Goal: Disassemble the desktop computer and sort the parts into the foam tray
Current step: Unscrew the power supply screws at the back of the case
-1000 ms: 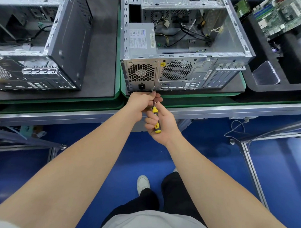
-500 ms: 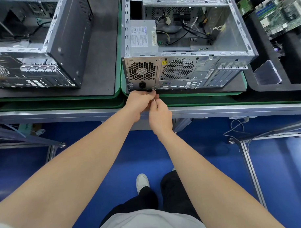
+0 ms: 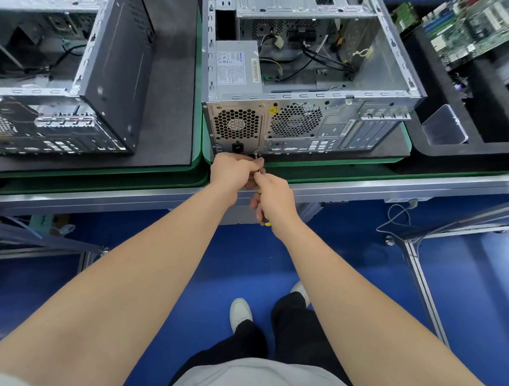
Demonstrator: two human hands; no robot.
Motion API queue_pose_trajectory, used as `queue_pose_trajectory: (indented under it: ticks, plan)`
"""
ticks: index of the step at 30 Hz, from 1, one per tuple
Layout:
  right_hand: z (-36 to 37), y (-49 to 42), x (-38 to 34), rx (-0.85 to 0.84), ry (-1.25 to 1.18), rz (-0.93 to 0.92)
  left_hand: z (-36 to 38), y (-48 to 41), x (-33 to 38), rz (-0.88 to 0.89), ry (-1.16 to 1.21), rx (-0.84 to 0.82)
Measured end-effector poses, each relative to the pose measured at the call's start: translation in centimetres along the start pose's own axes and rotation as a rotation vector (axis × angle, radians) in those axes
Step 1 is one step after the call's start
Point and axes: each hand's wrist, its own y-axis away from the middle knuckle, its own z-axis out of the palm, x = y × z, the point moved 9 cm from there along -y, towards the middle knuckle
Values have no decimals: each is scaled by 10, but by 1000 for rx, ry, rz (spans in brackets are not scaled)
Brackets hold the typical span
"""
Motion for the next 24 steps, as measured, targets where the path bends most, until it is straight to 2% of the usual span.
queue_pose_trajectory:
  ticks: [3,9,12,15,17,24]
  plan:
    - [7,-1,10,-210,-318,158,-2,-1,-2,-24,-9,-1]
    - [38,19,8,-540,-900,310,4,4,-6,-83,92,-72]
    - [44,21,3,-554,-1000,319,-2,6,-7,-84,122,-7]
    - [40,15,8,-446,-910,305,-8,7,-7,-69,112,66]
    - [34,10,11,-341,-750,244,-8,7,-8,-62,113,102]
    - [0,11,-14,123,121,-145,-6,9,-10,-54,106,163]
